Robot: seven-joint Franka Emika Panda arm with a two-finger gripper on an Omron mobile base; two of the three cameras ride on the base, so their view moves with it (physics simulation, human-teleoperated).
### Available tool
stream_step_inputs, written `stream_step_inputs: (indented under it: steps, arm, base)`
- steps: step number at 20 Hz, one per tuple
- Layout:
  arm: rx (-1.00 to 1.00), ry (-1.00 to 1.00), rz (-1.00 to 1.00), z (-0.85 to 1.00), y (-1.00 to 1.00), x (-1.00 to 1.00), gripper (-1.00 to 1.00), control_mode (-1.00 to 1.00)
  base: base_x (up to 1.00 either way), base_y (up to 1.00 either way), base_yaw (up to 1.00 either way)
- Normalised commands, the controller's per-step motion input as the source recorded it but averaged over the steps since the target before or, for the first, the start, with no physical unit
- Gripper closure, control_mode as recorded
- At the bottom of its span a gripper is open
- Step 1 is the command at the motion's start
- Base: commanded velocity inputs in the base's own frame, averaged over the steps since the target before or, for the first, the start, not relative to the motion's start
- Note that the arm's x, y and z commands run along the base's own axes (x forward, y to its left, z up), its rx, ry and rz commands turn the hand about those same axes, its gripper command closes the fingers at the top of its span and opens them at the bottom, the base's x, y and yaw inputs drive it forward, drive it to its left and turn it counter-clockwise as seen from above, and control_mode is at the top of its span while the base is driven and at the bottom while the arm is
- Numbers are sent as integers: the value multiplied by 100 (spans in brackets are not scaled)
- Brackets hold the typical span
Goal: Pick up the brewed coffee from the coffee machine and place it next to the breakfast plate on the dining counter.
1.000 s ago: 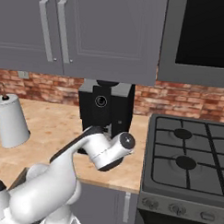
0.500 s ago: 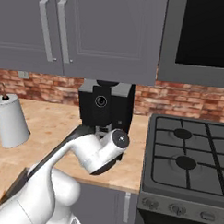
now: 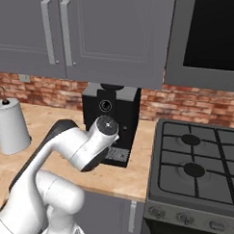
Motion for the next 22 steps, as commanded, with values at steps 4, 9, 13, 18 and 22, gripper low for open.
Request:
stream_step_inputs:
  steps: [4, 9, 13, 18, 22]
  arm:
    - [-18, 1, 0, 39, 11, -1, 100, -100]
    - [-14, 0, 0, 23, 8, -14, 100, -100]
    - [-2, 0, 1, 6, 0, -34, 100, -100]
    - [0, 0, 0, 0, 0, -20, 100, -100]
    - [0, 0, 0, 0, 0, -7, 100, 100]
  base:
    - [0, 0, 0]
    - [0, 0, 0]
    - [0, 0, 0]
    - [0, 0, 0]
    - [-47, -5, 0]
